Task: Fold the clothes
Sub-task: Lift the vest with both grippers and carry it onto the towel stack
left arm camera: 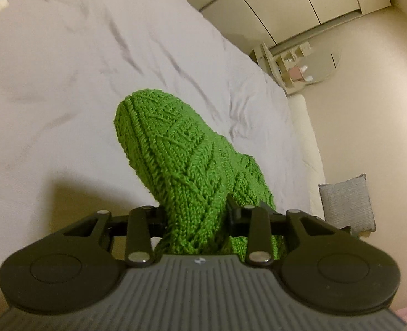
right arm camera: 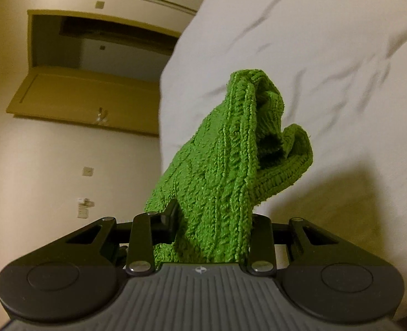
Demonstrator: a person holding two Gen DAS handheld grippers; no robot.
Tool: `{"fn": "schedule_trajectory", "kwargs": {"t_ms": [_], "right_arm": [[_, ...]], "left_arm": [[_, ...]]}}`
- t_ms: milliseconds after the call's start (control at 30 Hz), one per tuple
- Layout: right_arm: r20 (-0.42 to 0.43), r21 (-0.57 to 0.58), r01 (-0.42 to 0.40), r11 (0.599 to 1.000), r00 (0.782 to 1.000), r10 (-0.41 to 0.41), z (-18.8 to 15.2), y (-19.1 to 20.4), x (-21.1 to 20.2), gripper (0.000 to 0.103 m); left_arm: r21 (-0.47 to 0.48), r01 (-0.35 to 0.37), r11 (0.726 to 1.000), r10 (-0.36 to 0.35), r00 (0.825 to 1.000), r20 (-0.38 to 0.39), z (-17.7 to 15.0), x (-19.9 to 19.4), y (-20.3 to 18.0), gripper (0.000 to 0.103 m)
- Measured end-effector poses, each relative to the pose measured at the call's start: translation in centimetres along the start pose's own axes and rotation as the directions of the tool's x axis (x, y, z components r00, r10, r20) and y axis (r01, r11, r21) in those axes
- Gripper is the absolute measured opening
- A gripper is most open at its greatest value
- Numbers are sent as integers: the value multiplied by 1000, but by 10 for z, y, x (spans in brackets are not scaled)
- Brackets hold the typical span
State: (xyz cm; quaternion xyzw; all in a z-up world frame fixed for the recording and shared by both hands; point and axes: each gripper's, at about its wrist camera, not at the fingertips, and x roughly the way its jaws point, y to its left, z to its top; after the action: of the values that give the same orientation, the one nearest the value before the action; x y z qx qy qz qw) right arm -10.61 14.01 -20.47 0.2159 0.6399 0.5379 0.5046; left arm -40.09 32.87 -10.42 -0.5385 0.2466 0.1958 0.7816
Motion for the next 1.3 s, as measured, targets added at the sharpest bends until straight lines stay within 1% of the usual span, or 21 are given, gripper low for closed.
{"fn": "schedule_trajectory", "kwargs": {"t_ms": [133,267,300,400,500,567,633,667,733,833,1000,1067,1167,1300], "right_arm": [[-58,-18,-16,1000,998,15,-15,42,39,35],[-140,-69,-17,997,990,7,-10,75,80,35],[-167,-87,-22,996,986,8,-9,84,91,35],[-247,-134,-64,989,969,29,-9,103,125,35],[-307,-146,-94,985,951,45,-13,120,160,35],[-339,-146,-107,984,939,52,-18,132,183,35],[-361,-142,-119,983,930,60,-29,141,204,35],[-362,-143,-119,983,930,60,-33,145,216,35],[-360,-143,-117,983,931,59,-41,153,240,35],[-330,-137,-105,985,942,54,-58,165,276,35],[-228,-106,-78,991,972,52,-79,179,345,35],[-192,-106,-64,992,981,43,-83,183,375,35],[-142,-116,-48,992,989,31,-87,187,419,35],[-109,-134,-44,990,994,29,-94,180,468,35]], "left_arm": [[-34,-29,999,31,998,47,12,-48,20,31],[-101,-55,993,68,989,128,12,-85,39,31],[-119,-62,991,80,986,150,12,-93,44,31],[-179,-78,981,119,966,231,11,-122,61,31],[-227,-108,968,168,950,265,18,-147,79,31],[-235,-125,964,191,941,281,26,-166,96,31],[-240,-135,961,202,937,284,41,-179,117,31],[-242,-138,960,206,937,281,50,-184,128,31],[-214,-136,967,191,946,261,76,-191,156,31],[-173,-131,976,169,959,229,116,-200,198,31],[-104,-119,987,136,976,173,182,-216,268,31],[-76,-107,991,117,982,145,212,-218,298,31],[-37,-93,995,97,988,123,252,-216,334,31],[20,-72,997,69,989,134,287,-210,372,31]]}}
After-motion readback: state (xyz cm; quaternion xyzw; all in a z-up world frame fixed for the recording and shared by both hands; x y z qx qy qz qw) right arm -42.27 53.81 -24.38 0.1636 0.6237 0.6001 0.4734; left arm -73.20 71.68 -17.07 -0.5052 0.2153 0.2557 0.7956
